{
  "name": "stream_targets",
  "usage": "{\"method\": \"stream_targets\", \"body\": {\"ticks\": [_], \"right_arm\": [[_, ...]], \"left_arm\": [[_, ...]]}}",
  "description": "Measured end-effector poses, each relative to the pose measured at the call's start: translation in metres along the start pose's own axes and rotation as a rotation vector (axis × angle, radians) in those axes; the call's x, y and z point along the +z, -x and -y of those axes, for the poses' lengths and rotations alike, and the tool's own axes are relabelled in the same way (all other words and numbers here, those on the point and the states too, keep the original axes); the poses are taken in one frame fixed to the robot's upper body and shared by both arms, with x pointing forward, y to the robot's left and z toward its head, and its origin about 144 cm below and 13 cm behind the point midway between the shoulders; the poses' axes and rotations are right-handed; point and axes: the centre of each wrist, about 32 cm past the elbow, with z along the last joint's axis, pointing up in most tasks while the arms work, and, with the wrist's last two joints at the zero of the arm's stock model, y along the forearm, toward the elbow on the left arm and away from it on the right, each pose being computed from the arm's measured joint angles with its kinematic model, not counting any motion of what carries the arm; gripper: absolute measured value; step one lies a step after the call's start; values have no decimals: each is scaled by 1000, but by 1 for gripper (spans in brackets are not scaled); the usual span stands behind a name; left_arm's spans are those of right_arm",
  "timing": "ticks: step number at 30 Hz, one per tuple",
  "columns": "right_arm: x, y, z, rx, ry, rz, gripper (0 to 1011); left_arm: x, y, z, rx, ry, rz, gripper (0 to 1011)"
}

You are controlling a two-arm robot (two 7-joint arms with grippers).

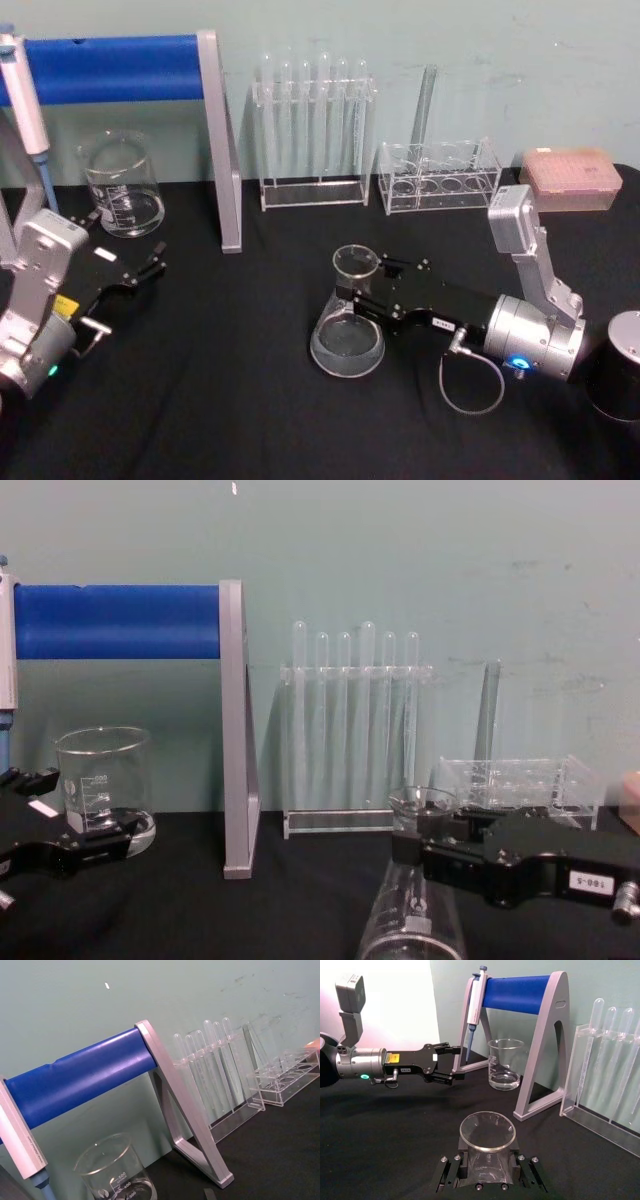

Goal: Grasp the erlenmeyer flask with one hand, shake it three times, then place it back.

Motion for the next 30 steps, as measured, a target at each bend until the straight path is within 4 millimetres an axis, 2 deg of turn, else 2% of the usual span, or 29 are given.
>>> {"method": "stream_targets", "body": {"ticks": [30], "right_arm": [[-1,-1,-1,9,16,6,448]], "left_arm": [[0,0,0,0,0,0,1001]]}}
